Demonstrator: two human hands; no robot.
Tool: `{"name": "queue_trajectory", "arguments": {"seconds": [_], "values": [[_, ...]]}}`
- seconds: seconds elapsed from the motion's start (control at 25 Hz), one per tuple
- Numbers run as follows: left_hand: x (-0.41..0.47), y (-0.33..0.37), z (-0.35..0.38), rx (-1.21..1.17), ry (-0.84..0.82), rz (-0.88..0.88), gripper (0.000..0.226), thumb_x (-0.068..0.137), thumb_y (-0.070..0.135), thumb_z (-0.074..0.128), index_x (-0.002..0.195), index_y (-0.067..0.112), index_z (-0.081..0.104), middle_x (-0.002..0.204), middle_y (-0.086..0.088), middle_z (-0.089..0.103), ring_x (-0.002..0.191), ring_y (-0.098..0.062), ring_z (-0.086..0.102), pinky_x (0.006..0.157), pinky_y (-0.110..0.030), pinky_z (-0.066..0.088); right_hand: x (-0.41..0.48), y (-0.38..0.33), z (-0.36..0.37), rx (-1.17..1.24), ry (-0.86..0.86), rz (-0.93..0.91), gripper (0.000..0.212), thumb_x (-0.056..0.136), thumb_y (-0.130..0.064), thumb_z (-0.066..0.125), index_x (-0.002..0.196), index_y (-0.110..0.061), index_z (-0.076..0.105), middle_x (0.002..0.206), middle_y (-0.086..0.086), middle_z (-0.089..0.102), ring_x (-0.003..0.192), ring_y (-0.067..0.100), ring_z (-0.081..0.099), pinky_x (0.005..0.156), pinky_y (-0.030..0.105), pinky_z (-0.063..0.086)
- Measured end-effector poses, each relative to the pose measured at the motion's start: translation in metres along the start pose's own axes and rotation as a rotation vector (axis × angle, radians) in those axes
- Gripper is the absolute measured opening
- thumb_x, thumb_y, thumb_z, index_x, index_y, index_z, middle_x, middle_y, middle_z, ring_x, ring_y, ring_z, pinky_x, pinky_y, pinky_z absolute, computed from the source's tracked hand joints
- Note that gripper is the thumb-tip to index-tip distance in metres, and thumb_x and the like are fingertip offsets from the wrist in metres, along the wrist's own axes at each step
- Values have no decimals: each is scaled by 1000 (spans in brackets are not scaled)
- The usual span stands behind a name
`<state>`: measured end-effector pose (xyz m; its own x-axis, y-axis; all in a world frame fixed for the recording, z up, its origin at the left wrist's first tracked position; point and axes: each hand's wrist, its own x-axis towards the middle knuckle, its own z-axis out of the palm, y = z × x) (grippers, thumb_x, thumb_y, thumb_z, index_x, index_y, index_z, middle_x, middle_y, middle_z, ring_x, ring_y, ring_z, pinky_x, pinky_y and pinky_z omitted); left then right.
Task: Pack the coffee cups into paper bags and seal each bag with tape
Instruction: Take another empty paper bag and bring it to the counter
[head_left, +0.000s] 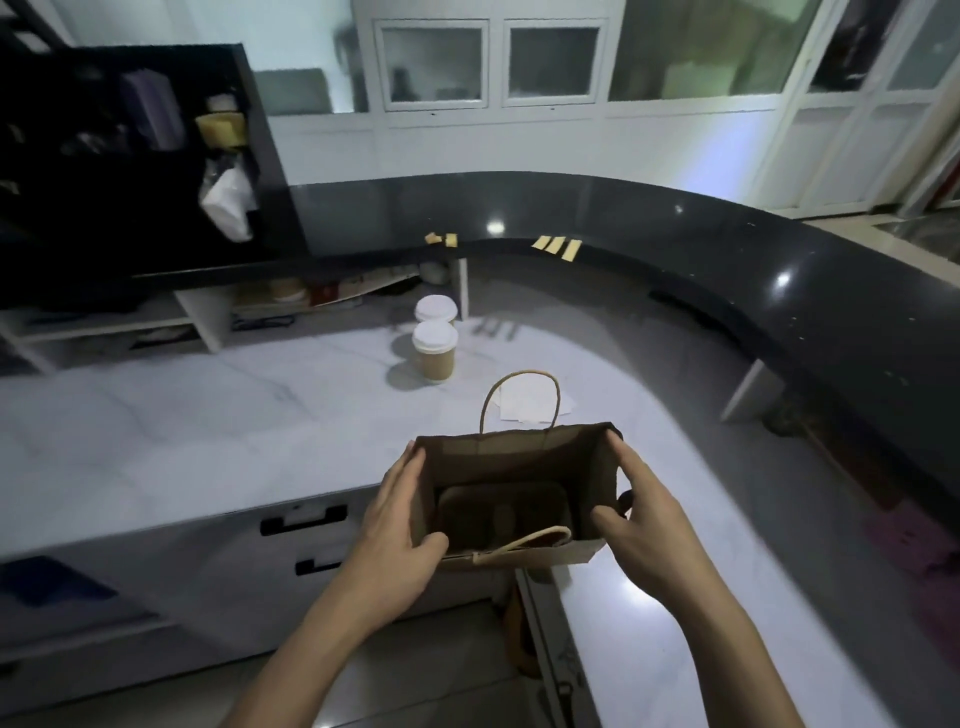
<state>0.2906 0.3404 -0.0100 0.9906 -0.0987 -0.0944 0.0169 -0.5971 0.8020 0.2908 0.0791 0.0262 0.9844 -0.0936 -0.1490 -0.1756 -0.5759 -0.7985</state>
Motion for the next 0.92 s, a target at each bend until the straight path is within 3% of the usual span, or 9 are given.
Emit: {"name": "queue_trajectory", "arguments": {"seconds": [0.16, 0.28, 0.36, 0.48, 0.72, 0.92], "values": [[2, -26, -40, -23, 50, -18, 89, 93, 12, 57, 158, 43, 6, 161, 31, 2, 146, 7, 8, 117, -22, 15, 12, -30, 37, -40, -42, -28, 81, 92, -6, 55, 158, -42, 24, 103, -21, 57, 77, -2, 56, 57, 9, 44], [2, -49, -79, -51, 78, -56, 88, 93, 12, 56, 158, 43, 5, 161, 30, 1, 147, 4, 7, 119, -24, 16, 22, -58, 75, -66, -74, -67, 81, 92, -8, 56, 159, -41, 22, 126, -15, 58, 89, 1, 60, 70, 10, 47], [3, -66, -106, -59, 108, -72, 87, 93, 12, 56, 158, 42, 7, 162, 30, 1, 148, 4, 7, 122, -27, 15, 31, -78, 100, -71, -98, -94, 81, 92, -9, 56, 158, -42, 23, 118, -20, 60, 92, 4, 61, 71, 13, 47], [2, -99, -147, -71, 151, -98, 87, 93, 12, 55, 158, 42, 7, 161, 31, 1, 148, 4, 6, 124, -30, 15, 45, -112, 144, -117, -147, -113, 81, 94, -12, 57, 158, -44, 20, 98, -17, 57, 76, 8, 60, 58, 15, 42], [-7, -155, -215, -78, 225, -122, 85, 96, 11, 55, 156, 45, 6, 158, 30, 5, 146, 3, 9, 121, -28, 14, 63, -163, 222, -122, -207, -170, 79, 98, -11, 57, 160, -38, 17, 146, -5, 49, 88, 3, 56, 63, 9, 43], [-12, -197, -255, -98, 251, -158, 83, 97, 8, 54, 156, 44, 7, 159, 27, 8, 146, 1, 12, 120, -27, 16, 73, -185, 278, -158, -258, -205, 79, 99, -16, 58, 160, -40, 15, 160, -10, 34, 92, 2, 56, 67, 15, 45]]}}
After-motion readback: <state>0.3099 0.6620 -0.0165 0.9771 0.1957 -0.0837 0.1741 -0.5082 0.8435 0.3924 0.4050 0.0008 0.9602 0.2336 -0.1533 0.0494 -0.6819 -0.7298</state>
